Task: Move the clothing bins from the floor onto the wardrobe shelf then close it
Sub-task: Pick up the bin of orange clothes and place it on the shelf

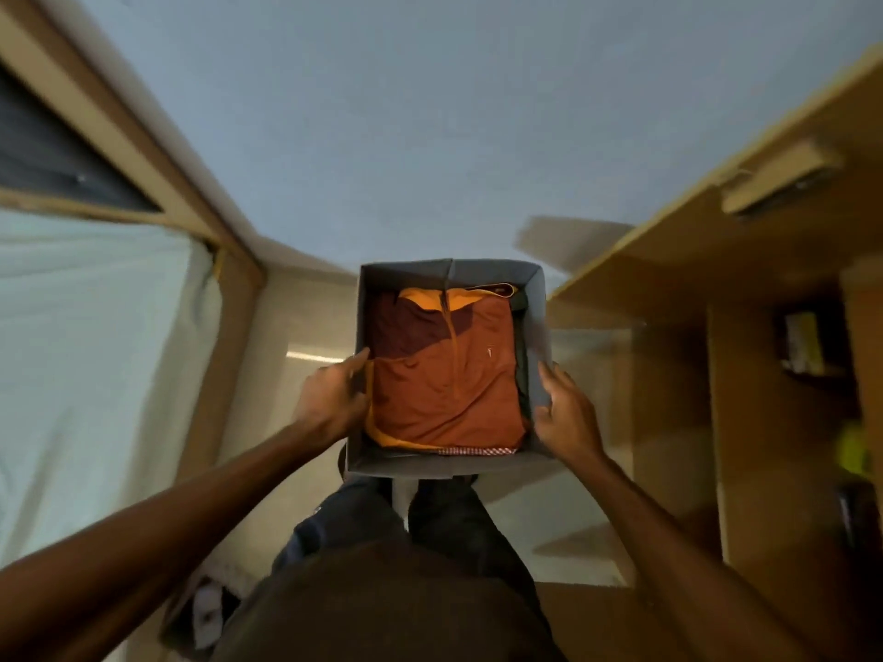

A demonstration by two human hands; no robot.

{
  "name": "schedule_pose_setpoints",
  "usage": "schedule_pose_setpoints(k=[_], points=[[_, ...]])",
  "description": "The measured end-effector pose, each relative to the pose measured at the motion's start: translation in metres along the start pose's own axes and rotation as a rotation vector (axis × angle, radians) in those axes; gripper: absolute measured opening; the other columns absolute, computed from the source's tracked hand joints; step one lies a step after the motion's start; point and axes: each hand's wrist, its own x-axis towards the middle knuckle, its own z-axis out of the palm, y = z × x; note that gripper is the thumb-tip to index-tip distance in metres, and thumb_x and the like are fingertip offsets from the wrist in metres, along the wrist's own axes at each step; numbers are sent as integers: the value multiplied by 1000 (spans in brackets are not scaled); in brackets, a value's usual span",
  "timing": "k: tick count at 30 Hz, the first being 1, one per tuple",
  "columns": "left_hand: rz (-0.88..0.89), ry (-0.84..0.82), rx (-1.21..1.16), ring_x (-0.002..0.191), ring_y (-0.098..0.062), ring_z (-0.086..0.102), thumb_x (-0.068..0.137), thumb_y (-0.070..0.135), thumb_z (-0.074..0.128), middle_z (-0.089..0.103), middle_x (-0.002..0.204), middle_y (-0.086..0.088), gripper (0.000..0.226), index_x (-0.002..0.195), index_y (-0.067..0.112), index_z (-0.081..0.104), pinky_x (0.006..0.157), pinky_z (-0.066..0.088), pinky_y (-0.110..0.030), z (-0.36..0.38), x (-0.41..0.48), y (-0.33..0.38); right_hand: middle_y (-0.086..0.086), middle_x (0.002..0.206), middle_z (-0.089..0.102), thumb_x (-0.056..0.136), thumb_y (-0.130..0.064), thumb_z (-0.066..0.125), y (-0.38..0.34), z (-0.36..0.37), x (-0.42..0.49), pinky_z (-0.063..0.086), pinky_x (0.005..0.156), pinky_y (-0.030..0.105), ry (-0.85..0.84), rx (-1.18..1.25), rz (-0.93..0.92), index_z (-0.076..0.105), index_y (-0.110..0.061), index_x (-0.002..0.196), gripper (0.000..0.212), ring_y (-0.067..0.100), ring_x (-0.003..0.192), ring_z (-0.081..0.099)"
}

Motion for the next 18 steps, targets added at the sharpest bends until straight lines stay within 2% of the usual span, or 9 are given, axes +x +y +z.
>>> schedule_pose_setpoints(k=[4,5,6,7,8,9,12,16,18], points=[[219,-31,94,96,-32,67,89,13,54,66,122,-16,56,143,21,44,81,54,-38,15,5,83,8,151,40,82,3,52,44,-47,-38,38,95,21,217,155,169,41,-10,144,63,24,130,48],[277,-36,127,99,-34,67,89,15,53,66,122,-16,55,143,21,45,82,54,-39,22,5,102,9,150,42,82,2,52,57,-59,-46,40,95,24,267,198,211,43,-10,142,62,21,121,56],[349,-42,155,102,-36,66,89,17,52,66,122,-17,55,143,23,45,83,54,-40,29,6,126,9,149,43,82,0,54,74,-72,-57,45,92,28,329,239,252,46,-11,141,60,12,100,62],[399,-50,166,103,-37,65,88,20,51,66,122,-18,54,142,24,46,84,54,-41,34,5,146,10,148,44,82,-2,55,88,-82,-66,48,83,30,372,263,282,48,-13,140,59,-2,77,53],[446,-60,175,104,-38,65,87,24,49,66,122,-18,54,141,26,47,84,54,-42,41,4,166,9,147,45,82,-4,56,102,-91,-74,47,73,28,418,285,313,49,-14,139,58,-10,64,37],[513,-78,195,105,-38,64,87,26,48,66,122,-18,54,141,27,47,84,53,-42,52,1,194,9,146,46,82,-5,56,121,-105,-87,43,65,24,487,313,360,51,-16,138,57,-9,56,30],[650,-92,195,104,-34,65,93,22,49,67,123,-15,47,140,27,48,87,51,-39,80,-8,258,5,142,52,84,-11,54,162,-143,-114,35,54,21,614,351,481,53,-22,136,53,-2,41,33],[819,-77,120,96,-32,68,93,20,52,70,116,-14,44,136,24,55,84,51,-36,105,-22,338,5,107,72,82,-18,51,202,-198,-152,30,39,22,754,392,583,56,-26,133,52,8,32,34],[896,-83,109,96,-33,68,91,20,53,71,114,-13,44,135,24,56,83,52,-37,110,-21,373,2,122,67,84,-12,53,212,-222,-165,31,35,21,806,372,624,57,-26,133,51,8,30,34]])
